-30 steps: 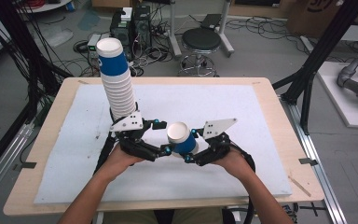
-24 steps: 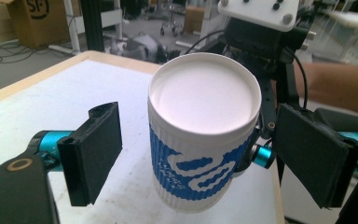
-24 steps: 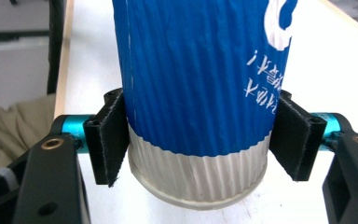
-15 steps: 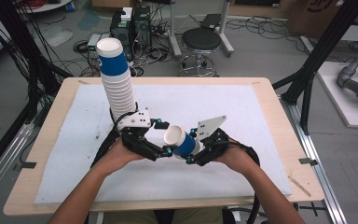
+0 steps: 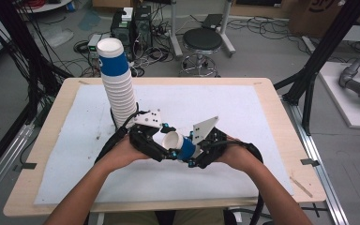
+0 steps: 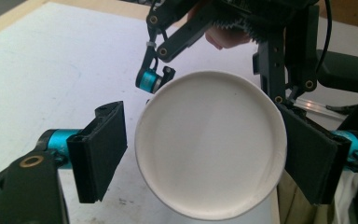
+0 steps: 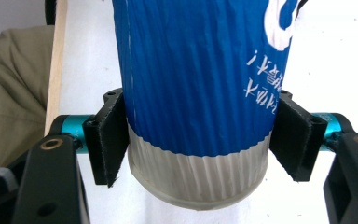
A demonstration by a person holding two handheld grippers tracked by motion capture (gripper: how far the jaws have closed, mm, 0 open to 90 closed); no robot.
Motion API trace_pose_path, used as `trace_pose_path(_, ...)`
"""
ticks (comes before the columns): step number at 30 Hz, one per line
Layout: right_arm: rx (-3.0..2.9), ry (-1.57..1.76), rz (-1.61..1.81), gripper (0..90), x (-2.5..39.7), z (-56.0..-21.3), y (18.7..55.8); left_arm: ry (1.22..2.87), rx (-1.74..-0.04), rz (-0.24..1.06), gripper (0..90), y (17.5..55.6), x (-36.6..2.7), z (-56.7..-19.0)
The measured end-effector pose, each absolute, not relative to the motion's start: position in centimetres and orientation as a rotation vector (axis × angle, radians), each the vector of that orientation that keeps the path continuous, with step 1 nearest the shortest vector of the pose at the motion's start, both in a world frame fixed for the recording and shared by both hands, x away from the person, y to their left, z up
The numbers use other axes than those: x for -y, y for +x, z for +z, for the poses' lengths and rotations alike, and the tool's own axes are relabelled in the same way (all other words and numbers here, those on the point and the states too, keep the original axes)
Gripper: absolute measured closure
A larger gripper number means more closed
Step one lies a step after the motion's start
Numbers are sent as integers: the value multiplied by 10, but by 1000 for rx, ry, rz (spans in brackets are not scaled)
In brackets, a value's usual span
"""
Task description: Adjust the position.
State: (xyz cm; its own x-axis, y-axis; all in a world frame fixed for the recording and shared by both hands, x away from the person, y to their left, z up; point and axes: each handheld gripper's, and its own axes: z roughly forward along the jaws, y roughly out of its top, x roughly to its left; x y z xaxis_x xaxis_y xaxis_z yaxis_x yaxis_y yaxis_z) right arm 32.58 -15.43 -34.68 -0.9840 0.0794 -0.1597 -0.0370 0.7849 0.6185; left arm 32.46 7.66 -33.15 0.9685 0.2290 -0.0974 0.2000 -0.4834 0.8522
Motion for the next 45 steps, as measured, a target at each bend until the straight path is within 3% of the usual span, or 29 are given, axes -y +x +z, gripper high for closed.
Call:
trace_pose_path(3, -2815, 16, 925, 285, 153, -346, 325, 2103, -295, 9, 271, 325, -75, -333)
trace_pose_path(12, -2836, -29, 836, 282, 150, -345, 323, 2134, -249, -5, 291, 326, -72, -337)
trace_pose_path(14, -2832, -22, 832, 248, 151, -345, 322, 2120, -243, 11, 296, 325, -73, -337)
trace_pose_path(15, -2828, 30, 866, 213, 152, -344, 323, 2105, -243, 8, 297, 326, -74, -337)
trace_pose_path(25, -2695, 226, 1300, 189, 181, -338, 326, 1958, -271, -6, 296, 326, -90, -346)
trace_pose_path(45, -2526, 353, 1603, 189, 202, -352, 320, 1782, -292, 38, 297, 322, -114, -371)
